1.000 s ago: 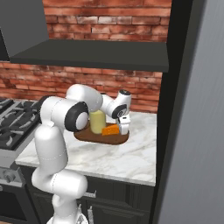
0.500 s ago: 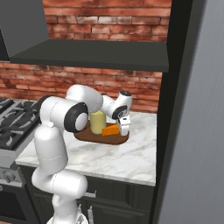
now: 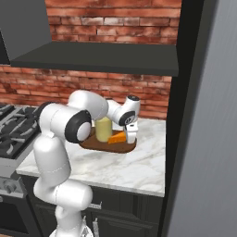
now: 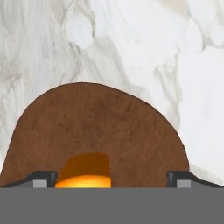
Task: Retrieve the reheated potato from the microwave, then place the potato, cheese, and condiment on the cutting board.
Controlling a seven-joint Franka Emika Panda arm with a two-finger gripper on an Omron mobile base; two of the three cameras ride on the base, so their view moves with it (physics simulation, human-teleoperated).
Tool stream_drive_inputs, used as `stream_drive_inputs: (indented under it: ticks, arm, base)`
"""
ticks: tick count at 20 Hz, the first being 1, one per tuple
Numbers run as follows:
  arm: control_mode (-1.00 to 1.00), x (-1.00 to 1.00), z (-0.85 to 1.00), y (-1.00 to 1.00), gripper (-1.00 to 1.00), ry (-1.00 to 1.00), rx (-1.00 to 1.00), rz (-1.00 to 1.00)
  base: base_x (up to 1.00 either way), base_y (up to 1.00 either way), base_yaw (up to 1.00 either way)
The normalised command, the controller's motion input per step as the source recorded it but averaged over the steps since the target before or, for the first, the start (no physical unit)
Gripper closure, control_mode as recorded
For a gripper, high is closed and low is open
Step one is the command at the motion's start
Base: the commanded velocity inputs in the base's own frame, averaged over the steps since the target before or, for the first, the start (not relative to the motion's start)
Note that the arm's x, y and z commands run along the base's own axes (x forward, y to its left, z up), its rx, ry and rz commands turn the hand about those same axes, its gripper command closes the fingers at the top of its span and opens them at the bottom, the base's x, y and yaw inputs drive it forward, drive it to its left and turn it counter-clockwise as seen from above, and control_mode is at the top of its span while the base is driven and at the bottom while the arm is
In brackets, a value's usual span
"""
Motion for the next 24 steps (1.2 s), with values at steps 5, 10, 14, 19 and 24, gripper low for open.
stream_drive_inputs:
  ticks: [5,10,14,19,24]
  arm:
    - [-1.00,-0.29,0.07,-0.07,-1.00,0.00,0.00,-0.04]
    - [-1.00,-0.31,0.20,-0.08,-1.00,0.00,0.00,-0.01]
    - [-1.00,-0.32,0.26,-0.06,-1.00,0.00,0.00,0.00]
    - [-1.00,-0.04,0.25,0.00,-1.00,0.00,0.00,-0.01]
    - [-1.00,-0.28,0.30,-0.01,-1.00,-0.01,0.00,0.00]
  base:
    - [0.00,0.00,0.00]
    - [0.00,0.00,0.00]
    - [0.00,0.00,0.00]
    - [0.00,0.00,0.00]
    - [0.00,0.00,0.00]
